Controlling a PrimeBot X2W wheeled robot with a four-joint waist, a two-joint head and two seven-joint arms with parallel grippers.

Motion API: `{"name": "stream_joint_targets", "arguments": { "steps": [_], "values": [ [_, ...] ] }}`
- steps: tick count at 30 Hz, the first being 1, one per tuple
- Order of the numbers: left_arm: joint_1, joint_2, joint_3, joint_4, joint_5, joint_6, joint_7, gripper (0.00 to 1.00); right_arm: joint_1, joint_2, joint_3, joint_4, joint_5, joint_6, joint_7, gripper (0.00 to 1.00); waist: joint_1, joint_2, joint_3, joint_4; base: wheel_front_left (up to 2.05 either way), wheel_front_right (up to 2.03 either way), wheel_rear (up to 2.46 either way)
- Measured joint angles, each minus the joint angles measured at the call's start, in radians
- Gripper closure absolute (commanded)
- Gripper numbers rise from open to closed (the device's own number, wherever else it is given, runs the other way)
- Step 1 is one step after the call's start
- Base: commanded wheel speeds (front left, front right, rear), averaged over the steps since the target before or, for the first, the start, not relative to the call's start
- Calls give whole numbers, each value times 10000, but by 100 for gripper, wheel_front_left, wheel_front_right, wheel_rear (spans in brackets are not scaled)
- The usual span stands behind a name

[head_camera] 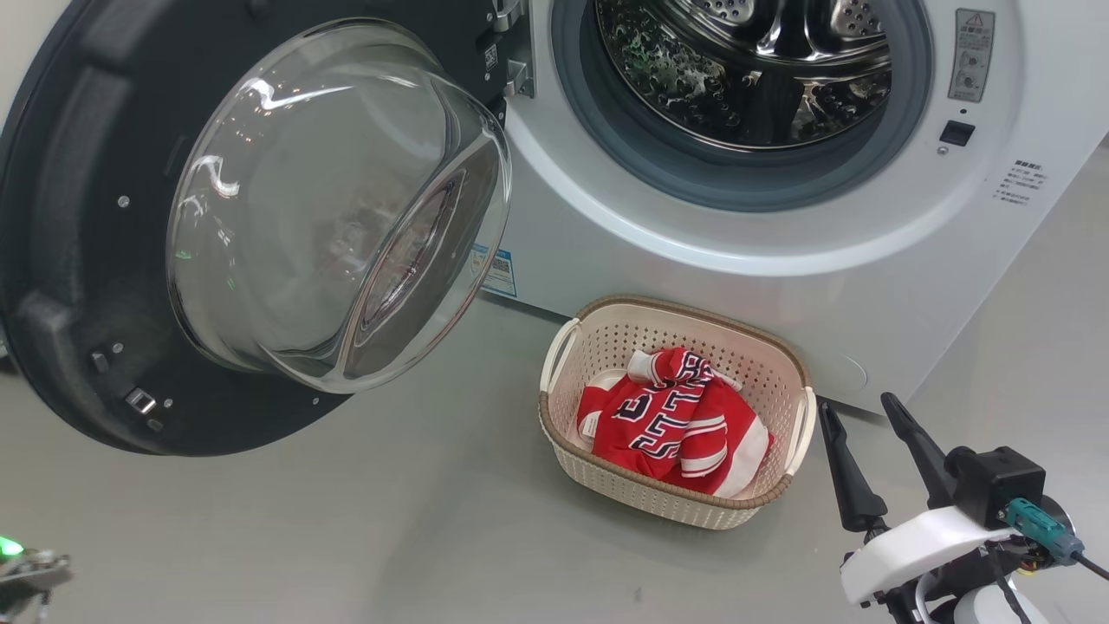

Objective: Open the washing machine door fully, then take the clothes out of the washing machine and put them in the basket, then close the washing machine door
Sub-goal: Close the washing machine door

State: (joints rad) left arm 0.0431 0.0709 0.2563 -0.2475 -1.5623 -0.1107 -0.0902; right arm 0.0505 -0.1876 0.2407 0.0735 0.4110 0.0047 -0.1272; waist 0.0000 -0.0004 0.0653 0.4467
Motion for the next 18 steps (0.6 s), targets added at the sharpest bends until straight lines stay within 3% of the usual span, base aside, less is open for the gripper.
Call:
{"name": "stream_joint_targets", "arguments": {
  "steps": [6, 18],
  "values": [
    [-697, 800, 1198, 980, -1292, 318, 481, 100, -16, -54, -6, -115, -13, 0, 88, 0, 0, 0, 201, -21, 0, 0, 0],
    [-2216, 1852, 2038, 3409, -2429, 1471, 1197, 100, -359, -151, 176, -215, -86, 48, 265, 0, 0, 0, 597, -273, 0, 0, 0]
  ]
}}
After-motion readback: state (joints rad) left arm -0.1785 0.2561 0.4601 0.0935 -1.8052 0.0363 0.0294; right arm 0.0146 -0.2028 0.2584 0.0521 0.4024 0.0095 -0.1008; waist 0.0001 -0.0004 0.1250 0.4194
